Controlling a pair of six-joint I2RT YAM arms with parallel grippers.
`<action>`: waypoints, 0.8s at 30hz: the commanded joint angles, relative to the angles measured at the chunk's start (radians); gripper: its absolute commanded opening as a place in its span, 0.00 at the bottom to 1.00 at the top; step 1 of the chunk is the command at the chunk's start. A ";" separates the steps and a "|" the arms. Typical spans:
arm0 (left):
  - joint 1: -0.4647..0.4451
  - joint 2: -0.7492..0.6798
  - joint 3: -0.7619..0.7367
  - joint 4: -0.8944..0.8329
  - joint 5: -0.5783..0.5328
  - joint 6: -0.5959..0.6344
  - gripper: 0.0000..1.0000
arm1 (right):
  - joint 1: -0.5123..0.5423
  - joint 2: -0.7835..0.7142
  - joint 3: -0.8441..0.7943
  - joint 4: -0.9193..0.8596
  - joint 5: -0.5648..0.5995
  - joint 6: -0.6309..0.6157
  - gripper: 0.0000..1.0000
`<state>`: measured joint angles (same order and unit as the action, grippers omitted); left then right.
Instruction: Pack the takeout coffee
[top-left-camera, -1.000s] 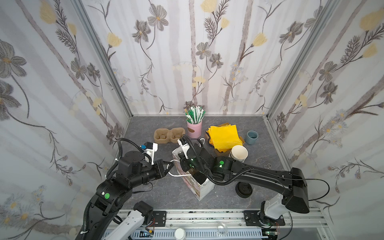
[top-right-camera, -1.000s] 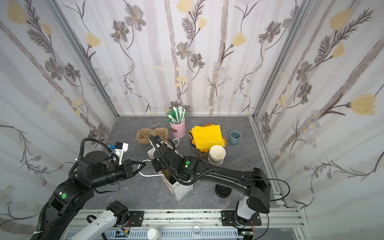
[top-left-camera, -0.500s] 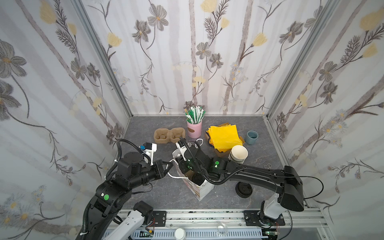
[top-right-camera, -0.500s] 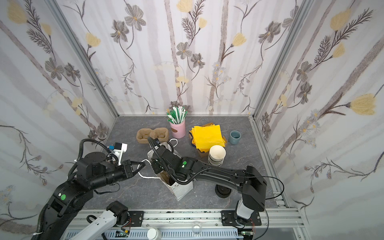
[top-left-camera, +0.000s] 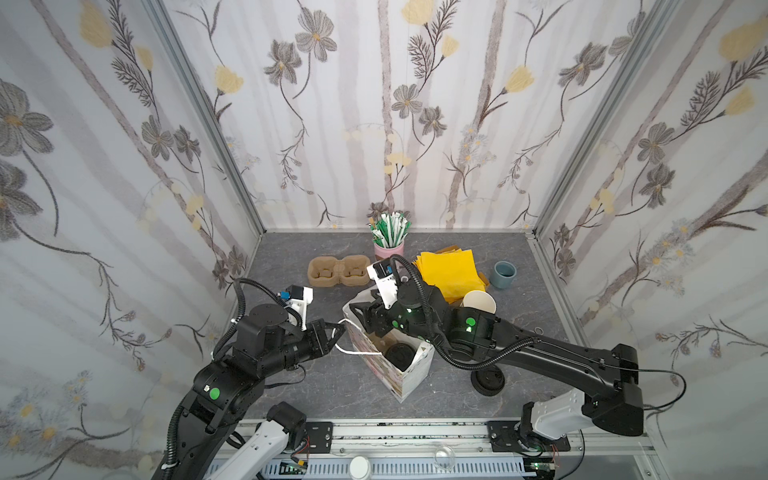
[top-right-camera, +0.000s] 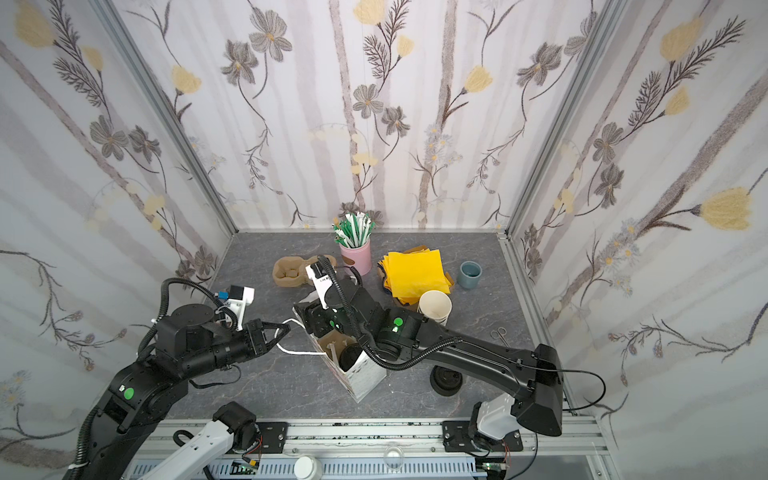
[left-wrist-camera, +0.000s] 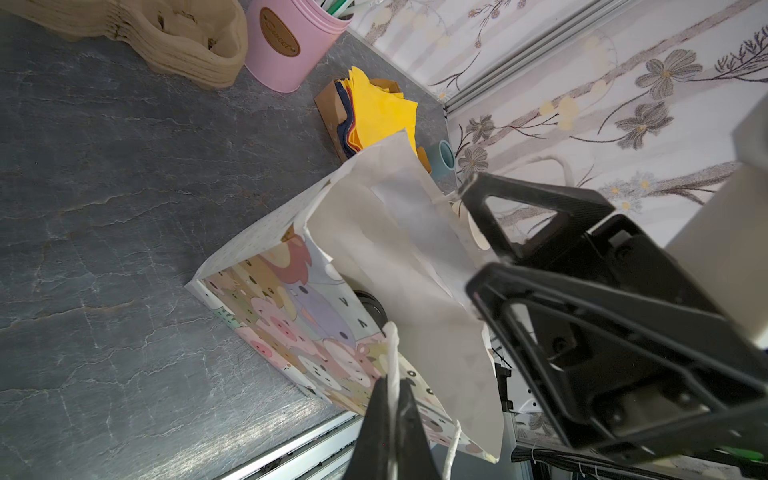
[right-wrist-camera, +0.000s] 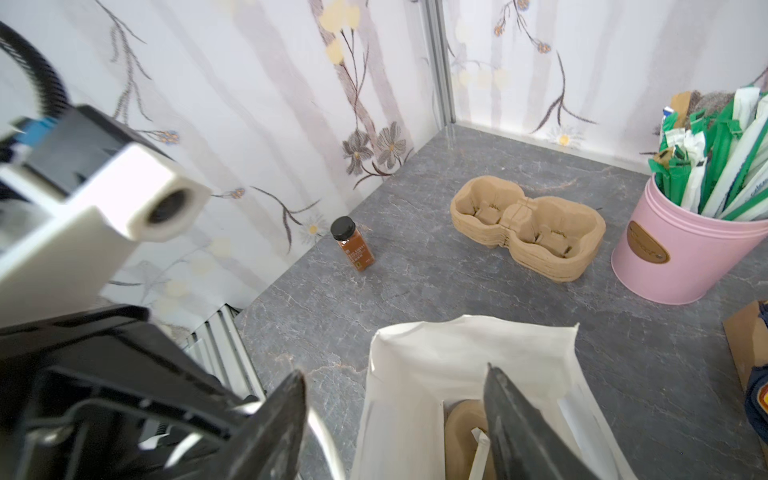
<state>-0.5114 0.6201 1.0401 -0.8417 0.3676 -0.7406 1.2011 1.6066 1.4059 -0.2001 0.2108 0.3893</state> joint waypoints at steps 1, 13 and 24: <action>0.000 -0.003 -0.005 0.001 -0.020 0.007 0.00 | 0.000 -0.063 0.015 0.050 -0.045 -0.038 0.69; 0.001 0.012 0.082 0.006 -0.102 0.048 0.66 | -0.254 -0.307 0.030 -0.232 0.206 0.268 0.52; 0.003 0.085 0.306 0.007 -0.510 0.063 0.77 | -0.655 -0.214 0.048 -0.466 -0.046 0.246 0.48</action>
<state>-0.5114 0.6659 1.2957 -0.8463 0.0093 -0.7074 0.5800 1.3617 1.4307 -0.6098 0.2581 0.6712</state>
